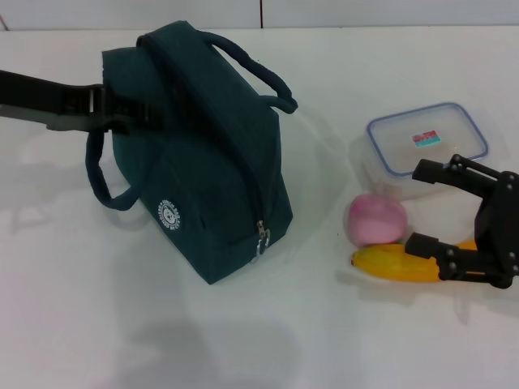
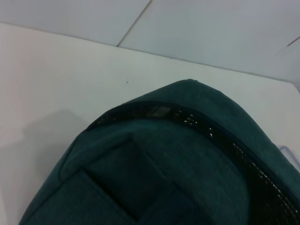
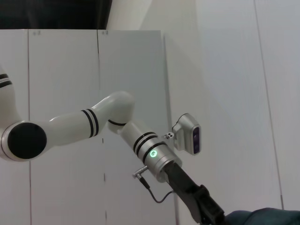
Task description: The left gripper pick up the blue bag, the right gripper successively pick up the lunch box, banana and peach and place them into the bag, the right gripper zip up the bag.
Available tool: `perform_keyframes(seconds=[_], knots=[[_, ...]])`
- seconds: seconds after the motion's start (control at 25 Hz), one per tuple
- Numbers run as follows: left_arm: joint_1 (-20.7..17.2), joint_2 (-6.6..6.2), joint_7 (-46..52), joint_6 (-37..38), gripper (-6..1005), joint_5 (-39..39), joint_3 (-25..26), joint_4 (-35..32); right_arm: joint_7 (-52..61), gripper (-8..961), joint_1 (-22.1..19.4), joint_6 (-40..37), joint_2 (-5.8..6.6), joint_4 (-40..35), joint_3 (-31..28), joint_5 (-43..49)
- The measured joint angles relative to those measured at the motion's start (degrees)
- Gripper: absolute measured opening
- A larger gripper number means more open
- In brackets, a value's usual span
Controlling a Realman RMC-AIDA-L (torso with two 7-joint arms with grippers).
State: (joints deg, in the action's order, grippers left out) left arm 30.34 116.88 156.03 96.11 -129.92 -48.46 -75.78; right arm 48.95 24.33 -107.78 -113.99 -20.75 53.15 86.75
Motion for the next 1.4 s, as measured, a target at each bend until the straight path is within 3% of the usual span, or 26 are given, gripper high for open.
perform_keyframes(seconds=[0.08, 0.28, 0.4, 0.68, 0.8, 1.04, 1.2, 1.4], knots=[[0.0, -0.07, -0.15, 0.25, 784, 0.06, 0.01, 0.11, 0.0, 852, -0.2, 0.0, 0.0, 0.0, -0.56, 0.0], [0.12, 0.03, 0.21, 0.83, 543, 0.19, 0.09, 0.39, 0.28, 852, -0.48, 0.11, 0.0, 0.24, -1.85, 0.0], [0.26, -0.05, 0.37, 1.79, 307, 0.71, -0.03, 1.17, 1.23, 852, -0.53, 1.36, 0.02, 0.45, -2.9, 0.01], [0.32, -0.36, 0.54, 2.28, 145, 1.31, 0.21, 3.44, 5.83, 852, -1.67, 5.86, -0.29, 0.78, -10.45, 0.0], [0.42, -1.12, 0.66, 3.61, 76, 3.02, 0.23, 5.08, 10.13, 852, -1.85, 9.79, -0.47, 0.8, -13.82, 0.0], [0.5, -2.42, 0.8, 4.73, 36, 5.38, 0.38, 6.93, 16.41, 852, -1.57, 18.31, -1.06, 1.26, -19.4, -0.07], [0.46, -2.6, 0.9, 4.78, 36, 5.39, 0.98, 6.93, 22.37, 851, -0.51, 26.21, -1.1, 4.33, -24.86, -0.16], [0.41, -2.35, 1.12, 5.49, 36, 5.84, 1.05, 6.23, 28.68, 851, -0.25, 33.15, -1.05, 5.06, -27.06, -0.23]])
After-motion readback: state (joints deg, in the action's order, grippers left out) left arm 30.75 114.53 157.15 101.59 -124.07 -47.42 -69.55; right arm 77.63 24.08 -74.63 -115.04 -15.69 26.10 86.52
